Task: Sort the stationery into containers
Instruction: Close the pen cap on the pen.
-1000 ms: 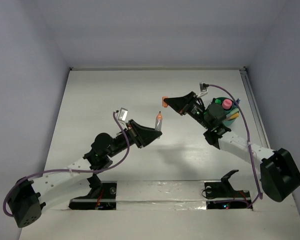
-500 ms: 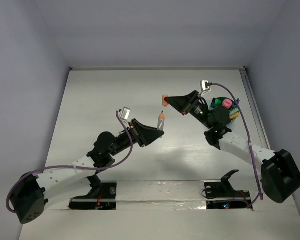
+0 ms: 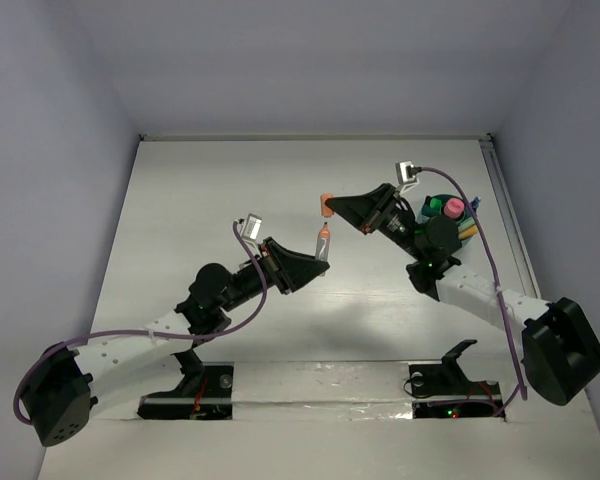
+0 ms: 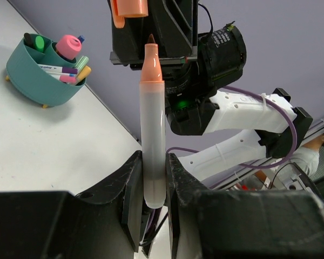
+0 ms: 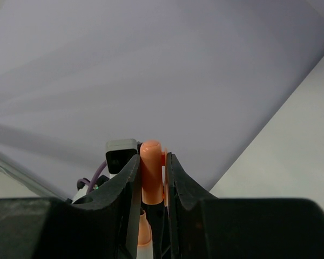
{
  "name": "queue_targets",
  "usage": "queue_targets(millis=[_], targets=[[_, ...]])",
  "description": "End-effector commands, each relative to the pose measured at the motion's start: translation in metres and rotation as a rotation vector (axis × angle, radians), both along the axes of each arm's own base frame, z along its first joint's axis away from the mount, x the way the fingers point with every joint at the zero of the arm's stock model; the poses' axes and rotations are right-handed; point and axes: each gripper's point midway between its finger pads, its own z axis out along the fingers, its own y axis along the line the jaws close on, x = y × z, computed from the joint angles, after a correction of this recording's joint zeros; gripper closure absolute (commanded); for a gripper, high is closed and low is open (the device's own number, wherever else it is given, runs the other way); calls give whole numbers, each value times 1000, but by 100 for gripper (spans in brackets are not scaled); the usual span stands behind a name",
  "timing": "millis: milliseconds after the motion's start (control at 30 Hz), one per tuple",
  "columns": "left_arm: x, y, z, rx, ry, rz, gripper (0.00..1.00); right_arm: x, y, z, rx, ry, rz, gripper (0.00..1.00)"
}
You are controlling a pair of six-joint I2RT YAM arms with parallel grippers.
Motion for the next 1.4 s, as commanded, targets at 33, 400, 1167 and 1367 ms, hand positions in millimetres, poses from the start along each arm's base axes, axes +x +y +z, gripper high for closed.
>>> queue_targets(millis=[33,400,1167,1367], targets=[[-6,4,33,-79,-75,-6,100,-13,8,9,15,-67,28,100],[-7,9,34,-78,-79,5,100,-21,13,10,28,-89,37,100],[-10,9,15,-48,-43,-10,100,-23,9,30,61,-135,19,100],[-9,8,11,-40,-35,-8,100,-27,6,31,71,-147,15,100]])
